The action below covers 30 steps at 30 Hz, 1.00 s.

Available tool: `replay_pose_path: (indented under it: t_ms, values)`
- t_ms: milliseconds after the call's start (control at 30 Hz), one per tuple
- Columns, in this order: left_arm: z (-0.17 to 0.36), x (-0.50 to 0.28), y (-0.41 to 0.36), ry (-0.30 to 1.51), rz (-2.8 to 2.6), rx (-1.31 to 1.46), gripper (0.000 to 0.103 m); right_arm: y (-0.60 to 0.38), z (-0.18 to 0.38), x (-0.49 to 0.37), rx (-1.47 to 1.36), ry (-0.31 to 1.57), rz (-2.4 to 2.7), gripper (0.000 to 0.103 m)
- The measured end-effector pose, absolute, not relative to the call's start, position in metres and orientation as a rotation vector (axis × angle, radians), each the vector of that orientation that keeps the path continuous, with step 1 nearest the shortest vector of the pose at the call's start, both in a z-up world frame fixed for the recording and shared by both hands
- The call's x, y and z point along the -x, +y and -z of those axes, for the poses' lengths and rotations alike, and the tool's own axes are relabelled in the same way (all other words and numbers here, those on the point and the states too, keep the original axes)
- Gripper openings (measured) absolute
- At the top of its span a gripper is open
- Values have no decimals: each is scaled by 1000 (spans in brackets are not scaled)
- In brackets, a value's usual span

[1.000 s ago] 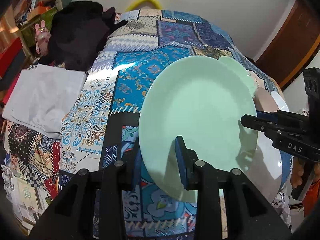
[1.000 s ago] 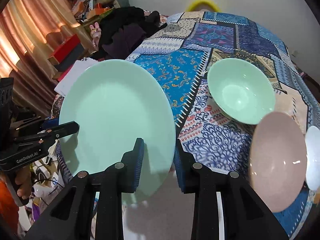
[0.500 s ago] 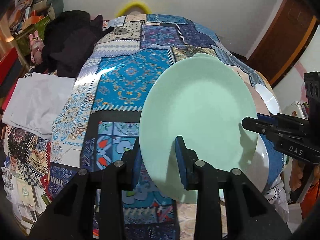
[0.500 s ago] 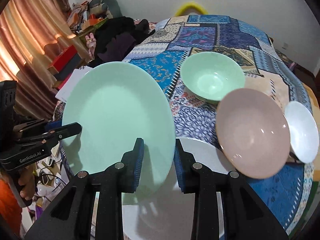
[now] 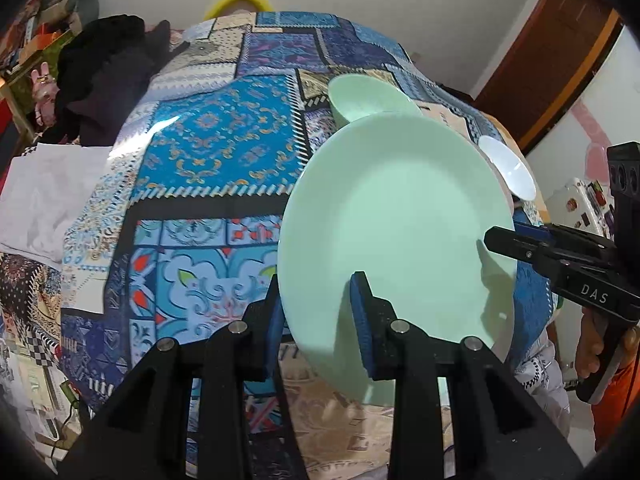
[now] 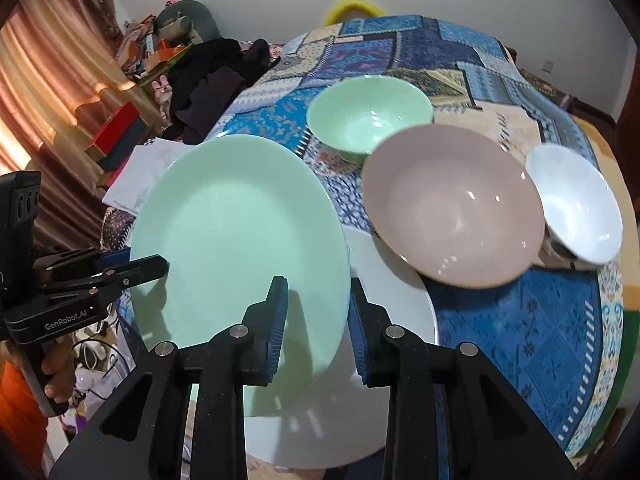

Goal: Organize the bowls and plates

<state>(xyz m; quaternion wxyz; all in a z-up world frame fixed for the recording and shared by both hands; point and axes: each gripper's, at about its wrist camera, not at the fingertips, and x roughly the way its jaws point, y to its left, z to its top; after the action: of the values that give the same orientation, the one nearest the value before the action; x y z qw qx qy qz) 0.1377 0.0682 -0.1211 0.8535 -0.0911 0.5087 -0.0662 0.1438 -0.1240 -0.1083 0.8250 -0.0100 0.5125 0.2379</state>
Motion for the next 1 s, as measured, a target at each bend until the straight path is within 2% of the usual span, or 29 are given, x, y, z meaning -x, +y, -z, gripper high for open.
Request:
replay_pose_path:
  t_ms: [1000]
  values:
    - [168, -143, 20, 1194, 180, 146, 33, -168, 144, -135, -87, 1175, -463, 27]
